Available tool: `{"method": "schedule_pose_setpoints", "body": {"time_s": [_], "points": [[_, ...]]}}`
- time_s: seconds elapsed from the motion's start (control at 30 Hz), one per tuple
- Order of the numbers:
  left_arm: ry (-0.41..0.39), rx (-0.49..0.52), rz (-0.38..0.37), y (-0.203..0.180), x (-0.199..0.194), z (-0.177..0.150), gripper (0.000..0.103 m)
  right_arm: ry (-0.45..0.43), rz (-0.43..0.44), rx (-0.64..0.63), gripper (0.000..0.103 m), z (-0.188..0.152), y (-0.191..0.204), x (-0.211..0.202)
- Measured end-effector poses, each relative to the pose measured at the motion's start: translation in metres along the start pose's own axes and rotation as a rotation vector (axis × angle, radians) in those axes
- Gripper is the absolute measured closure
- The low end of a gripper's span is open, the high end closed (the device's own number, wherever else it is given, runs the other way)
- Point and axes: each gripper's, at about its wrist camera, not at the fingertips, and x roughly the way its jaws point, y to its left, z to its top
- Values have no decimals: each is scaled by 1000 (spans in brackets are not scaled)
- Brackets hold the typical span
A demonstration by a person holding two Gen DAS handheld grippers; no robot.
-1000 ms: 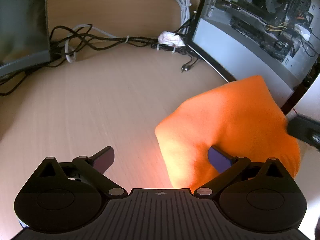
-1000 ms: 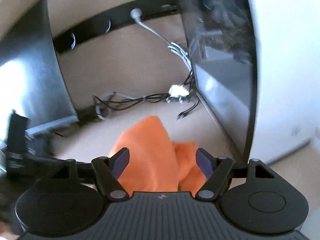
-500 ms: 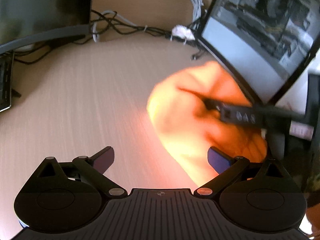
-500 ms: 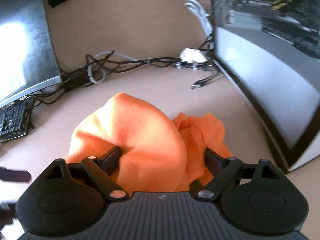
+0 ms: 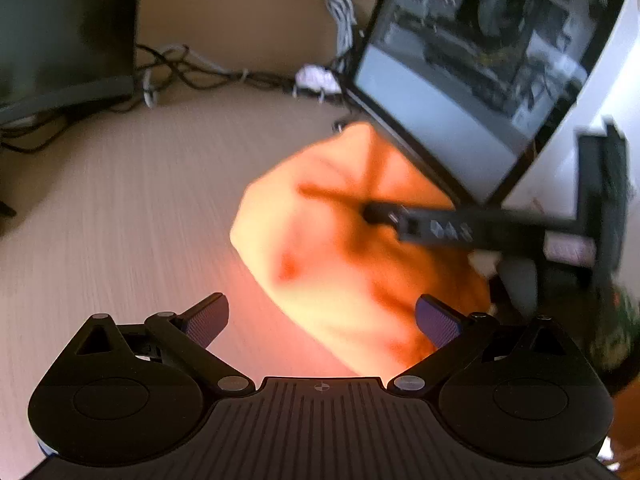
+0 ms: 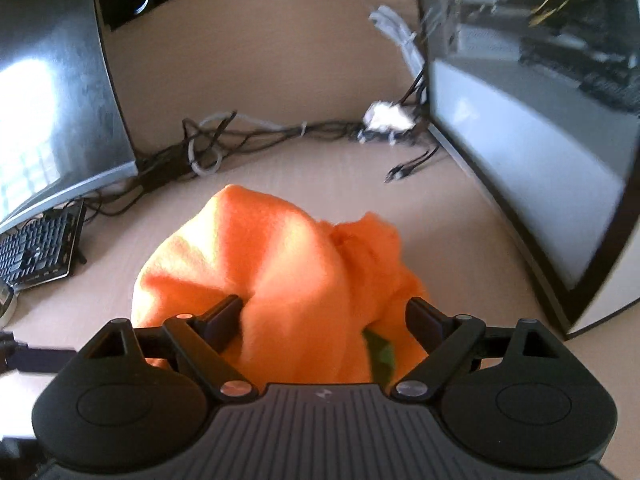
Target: Fold clothes
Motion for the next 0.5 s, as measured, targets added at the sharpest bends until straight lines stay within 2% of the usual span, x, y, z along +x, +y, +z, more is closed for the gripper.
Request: {"method": "schedule_pose_setpoints", "body": {"time_s": [0.1,0.2,0.33,0.5], "points": [[-33,-56,-27,7,1,12,1,-13,-41,12,15,-8,-13,-9],[-60,-95,-96,9,9,32,1,-23,-80,32,15,-16,-27,-17],[-36,-36,-161,-10,35,57,1,-36,-131,58,14,-28,-46,-28],[24,58,-172,-48,73,69,1,-52,-172,84,13,-46,-63,-41]]}}
